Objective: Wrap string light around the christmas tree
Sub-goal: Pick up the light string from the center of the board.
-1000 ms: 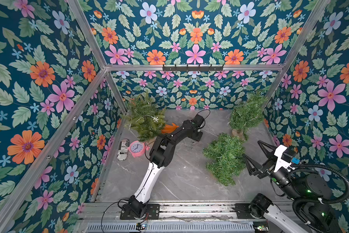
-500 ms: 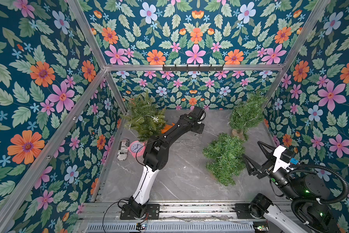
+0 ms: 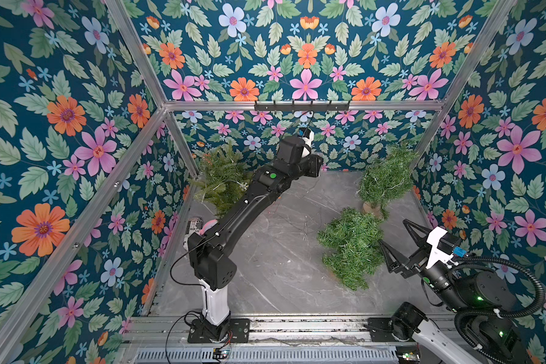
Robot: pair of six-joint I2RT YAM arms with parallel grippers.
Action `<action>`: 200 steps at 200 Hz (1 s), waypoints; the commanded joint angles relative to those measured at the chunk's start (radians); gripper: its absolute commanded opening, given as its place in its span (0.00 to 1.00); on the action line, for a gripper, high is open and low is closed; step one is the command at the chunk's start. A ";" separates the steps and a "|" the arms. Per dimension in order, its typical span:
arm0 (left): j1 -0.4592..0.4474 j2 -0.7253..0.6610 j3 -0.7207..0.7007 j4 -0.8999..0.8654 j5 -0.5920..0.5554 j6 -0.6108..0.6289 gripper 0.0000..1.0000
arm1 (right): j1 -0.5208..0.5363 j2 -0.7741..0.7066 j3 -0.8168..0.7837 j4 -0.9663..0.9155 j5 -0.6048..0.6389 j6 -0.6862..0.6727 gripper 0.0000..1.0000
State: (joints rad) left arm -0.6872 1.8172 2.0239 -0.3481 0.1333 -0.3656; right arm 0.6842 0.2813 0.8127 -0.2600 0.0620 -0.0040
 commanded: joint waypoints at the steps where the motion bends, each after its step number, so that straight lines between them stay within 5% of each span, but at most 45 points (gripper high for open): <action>1: 0.000 -0.066 -0.005 0.184 0.037 -0.058 0.29 | 0.002 0.031 0.020 0.055 -0.009 -0.012 1.00; 81: 0.000 -0.233 0.023 0.515 0.135 -0.250 0.25 | 0.002 0.281 0.189 0.192 -0.152 -0.001 1.00; 200: 0.000 -0.252 0.223 0.491 0.140 -0.341 0.15 | 0.004 0.749 0.517 0.333 -0.442 0.084 1.00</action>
State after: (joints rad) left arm -0.6876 1.5742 2.2356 0.1337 0.2581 -0.6762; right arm 0.6846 0.9775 1.2888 -0.0055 -0.2928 0.0269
